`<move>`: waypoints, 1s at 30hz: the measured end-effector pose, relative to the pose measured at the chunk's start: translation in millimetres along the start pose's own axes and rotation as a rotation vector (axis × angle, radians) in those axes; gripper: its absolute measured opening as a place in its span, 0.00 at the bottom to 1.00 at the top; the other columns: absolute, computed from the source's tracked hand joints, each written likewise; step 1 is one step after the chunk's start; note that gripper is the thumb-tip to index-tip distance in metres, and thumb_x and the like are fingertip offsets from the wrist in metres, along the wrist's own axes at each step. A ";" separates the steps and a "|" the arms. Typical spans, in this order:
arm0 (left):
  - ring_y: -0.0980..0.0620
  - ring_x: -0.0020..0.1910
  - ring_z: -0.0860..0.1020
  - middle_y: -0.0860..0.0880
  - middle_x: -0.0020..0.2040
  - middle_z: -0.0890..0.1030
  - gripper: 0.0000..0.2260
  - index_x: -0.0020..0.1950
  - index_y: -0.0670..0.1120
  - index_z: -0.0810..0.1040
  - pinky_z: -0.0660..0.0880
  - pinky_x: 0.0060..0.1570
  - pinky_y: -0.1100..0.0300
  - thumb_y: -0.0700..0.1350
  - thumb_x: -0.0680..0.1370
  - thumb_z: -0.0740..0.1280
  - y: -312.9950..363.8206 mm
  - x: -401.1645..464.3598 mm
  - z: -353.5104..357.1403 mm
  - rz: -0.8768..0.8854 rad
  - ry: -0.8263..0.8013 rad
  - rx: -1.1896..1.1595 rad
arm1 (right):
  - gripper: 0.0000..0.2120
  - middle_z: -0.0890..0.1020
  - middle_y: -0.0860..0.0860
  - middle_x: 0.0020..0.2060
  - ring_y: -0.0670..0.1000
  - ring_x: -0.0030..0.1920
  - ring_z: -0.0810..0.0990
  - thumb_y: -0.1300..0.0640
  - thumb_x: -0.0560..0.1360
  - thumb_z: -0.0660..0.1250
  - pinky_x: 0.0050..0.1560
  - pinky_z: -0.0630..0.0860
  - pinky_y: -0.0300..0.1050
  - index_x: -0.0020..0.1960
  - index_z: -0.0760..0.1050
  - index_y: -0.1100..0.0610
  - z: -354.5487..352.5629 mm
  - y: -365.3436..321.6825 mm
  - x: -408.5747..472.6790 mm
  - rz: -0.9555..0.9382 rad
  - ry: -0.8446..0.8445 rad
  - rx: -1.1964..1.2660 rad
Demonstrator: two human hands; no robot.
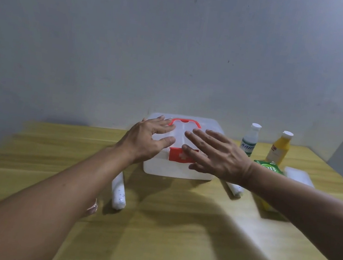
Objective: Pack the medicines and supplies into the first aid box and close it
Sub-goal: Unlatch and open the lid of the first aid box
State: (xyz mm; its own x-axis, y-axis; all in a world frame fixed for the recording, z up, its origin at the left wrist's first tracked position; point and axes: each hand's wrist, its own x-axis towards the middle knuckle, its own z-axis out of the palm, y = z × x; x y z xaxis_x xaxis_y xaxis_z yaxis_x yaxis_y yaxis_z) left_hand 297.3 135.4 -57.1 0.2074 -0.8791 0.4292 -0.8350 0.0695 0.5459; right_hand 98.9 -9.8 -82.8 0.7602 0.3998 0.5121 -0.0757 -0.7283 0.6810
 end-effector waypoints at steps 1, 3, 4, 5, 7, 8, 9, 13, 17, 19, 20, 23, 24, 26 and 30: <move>0.57 0.75 0.61 0.53 0.73 0.70 0.19 0.67 0.51 0.75 0.58 0.75 0.44 0.51 0.76 0.68 -0.3 0.3 0.1 0.003 0.002 0.002 | 0.25 0.78 0.66 0.61 0.64 0.60 0.79 0.48 0.77 0.68 0.51 0.79 0.59 0.67 0.68 0.61 -0.4 0.6 1.2 -0.010 0.010 -0.008; 0.58 0.75 0.62 0.53 0.72 0.70 0.19 0.67 0.51 0.75 0.59 0.75 0.45 0.51 0.76 0.68 -1.1 0.7 0.4 0.008 0.006 0.002 | 0.22 0.80 0.66 0.59 0.64 0.57 0.81 0.50 0.77 0.68 0.48 0.80 0.58 0.64 0.70 0.63 -1.1 1.4 3.8 -0.036 0.023 -0.030; 0.58 0.75 0.62 0.53 0.72 0.70 0.19 0.67 0.51 0.75 0.59 0.75 0.45 0.51 0.76 0.68 -1.2 0.7 0.3 0.010 0.006 0.004 | 0.21 0.80 0.67 0.58 0.65 0.55 0.81 0.51 0.77 0.68 0.47 0.80 0.58 0.63 0.71 0.64 -1.2 1.4 5.4 -0.048 0.026 -0.043; 0.58 0.75 0.62 0.53 0.72 0.71 0.19 0.67 0.51 0.75 0.59 0.75 0.45 0.51 0.76 0.68 -1.6 0.8 0.4 0.009 0.006 0.006 | 0.20 0.81 0.67 0.57 0.66 0.54 0.82 0.51 0.77 0.68 0.46 0.80 0.58 0.62 0.72 0.64 -1.3 1.2 6.8 -0.058 0.025 -0.056; 0.58 0.75 0.62 0.53 0.72 0.71 0.19 0.67 0.51 0.76 0.59 0.75 0.45 0.51 0.76 0.68 -1.9 0.6 0.8 0.011 0.007 0.004 | 0.18 0.81 0.68 0.55 0.67 0.52 0.82 0.53 0.78 0.66 0.44 0.80 0.58 0.59 0.73 0.65 -0.9 -0.3 8.9 -0.064 0.020 -0.081; 0.58 0.75 0.62 0.53 0.72 0.71 0.19 0.67 0.51 0.76 0.59 0.75 0.45 0.51 0.76 0.68 -2.0 0.7 1.3 0.012 0.010 -0.002 | 0.17 0.81 0.68 0.55 0.67 0.52 0.82 0.53 0.78 0.66 0.44 0.80 0.58 0.59 0.73 0.66 -0.5 -0.9 8.7 -0.064 0.023 -0.093; 0.58 0.75 0.62 0.53 0.72 0.71 0.19 0.67 0.51 0.76 0.59 0.75 0.45 0.50 0.76 0.68 -1.9 0.7 1.7 0.013 0.014 -0.010 | 0.17 0.81 0.68 0.55 0.67 0.52 0.82 0.53 0.78 0.65 0.44 0.80 0.58 0.59 0.73 0.65 0.0 -1.4 8.2 -0.064 0.028 -0.101; 0.58 0.75 0.62 0.53 0.72 0.71 0.20 0.67 0.51 0.76 0.59 0.75 0.45 0.51 0.75 0.69 -2.7 1.1 2.2 0.015 0.021 -0.019 | 0.22 0.80 0.67 0.57 0.65 0.55 0.81 0.49 0.78 0.67 0.47 0.80 0.57 0.66 0.69 0.60 2.3 1.1 6.1 -0.075 0.064 -0.087; 0.59 0.75 0.62 0.54 0.72 0.71 0.23 0.67 0.51 0.75 0.59 0.75 0.47 0.52 0.73 0.72 -3.8 0.6 2.7 0.029 0.017 -0.013 | 0.25 0.80 0.65 0.59 0.63 0.56 0.81 0.47 0.75 0.70 0.48 0.80 0.56 0.66 0.73 0.60 1.1 2.4 5.1 -0.051 0.088 -0.057; 0.59 0.75 0.62 0.54 0.72 0.71 0.24 0.68 0.51 0.75 0.59 0.75 0.47 0.53 0.72 0.72 -4.5 0.5 1.4 0.043 0.008 -0.003 | 0.24 0.80 0.65 0.59 0.63 0.56 0.81 0.47 0.74 0.71 0.47 0.80 0.56 0.64 0.77 0.62 1.4 2.2 4.6 -0.045 0.086 -0.057; 0.59 0.75 0.61 0.53 0.73 0.70 0.25 0.68 0.51 0.74 0.58 0.75 0.46 0.53 0.72 0.72 -4.3 0.6 0.4 0.048 -0.003 0.007 | 0.24 0.80 0.65 0.59 0.63 0.56 0.82 0.48 0.74 0.71 0.47 0.80 0.56 0.64 0.77 0.63 2.0 2.2 4.5 -0.048 0.090 -0.056; 0.59 0.75 0.60 0.53 0.73 0.69 0.26 0.69 0.51 0.73 0.58 0.76 0.46 0.55 0.72 0.71 -3.6 1.3 -1.7 0.049 -0.038 0.047 | 0.24 0.80 0.66 0.57 0.64 0.55 0.82 0.50 0.75 0.70 0.47 0.80 0.57 0.65 0.72 0.63 4.5 -0.4 5.0 -0.049 0.126 -0.060; 0.59 0.75 0.60 0.53 0.73 0.69 0.26 0.69 0.51 0.73 0.58 0.76 0.46 0.55 0.72 0.71 -3.5 1.2 -1.3 0.053 -0.035 0.053 | 0.23 0.80 0.66 0.57 0.65 0.54 0.82 0.52 0.75 0.70 0.47 0.79 0.57 0.64 0.72 0.63 5.6 -2.4 4.7 -0.042 0.132 -0.066; 0.59 0.75 0.61 0.53 0.73 0.69 0.25 0.69 0.51 0.73 0.58 0.75 0.46 0.55 0.73 0.71 -3.0 0.5 0.0 0.059 -0.018 0.053 | 0.21 0.81 0.67 0.56 0.67 0.53 0.82 0.53 0.74 0.70 0.46 0.79 0.58 0.62 0.73 0.65 6.6 -6.0 4.7 -0.029 0.128 -0.093; 0.59 0.76 0.60 0.53 0.74 0.69 0.25 0.69 0.51 0.73 0.58 0.75 0.46 0.54 0.73 0.70 -2.9 0.1 1.9 0.050 -0.011 0.065 | 0.18 0.80 0.69 0.55 0.68 0.50 0.82 0.55 0.74 0.69 0.44 0.79 0.60 0.57 0.78 0.67 5.3 -10.5 7.2 -0.010 0.093 -0.145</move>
State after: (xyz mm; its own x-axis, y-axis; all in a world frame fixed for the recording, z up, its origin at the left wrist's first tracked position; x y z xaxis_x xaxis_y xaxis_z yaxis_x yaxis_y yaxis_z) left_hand 298.8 134.2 -60.1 0.1595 -0.8803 0.4468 -0.8755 0.0830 0.4761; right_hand 108.6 -2.2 -89.1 0.6990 0.4613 0.5464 -0.1655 -0.6390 0.7512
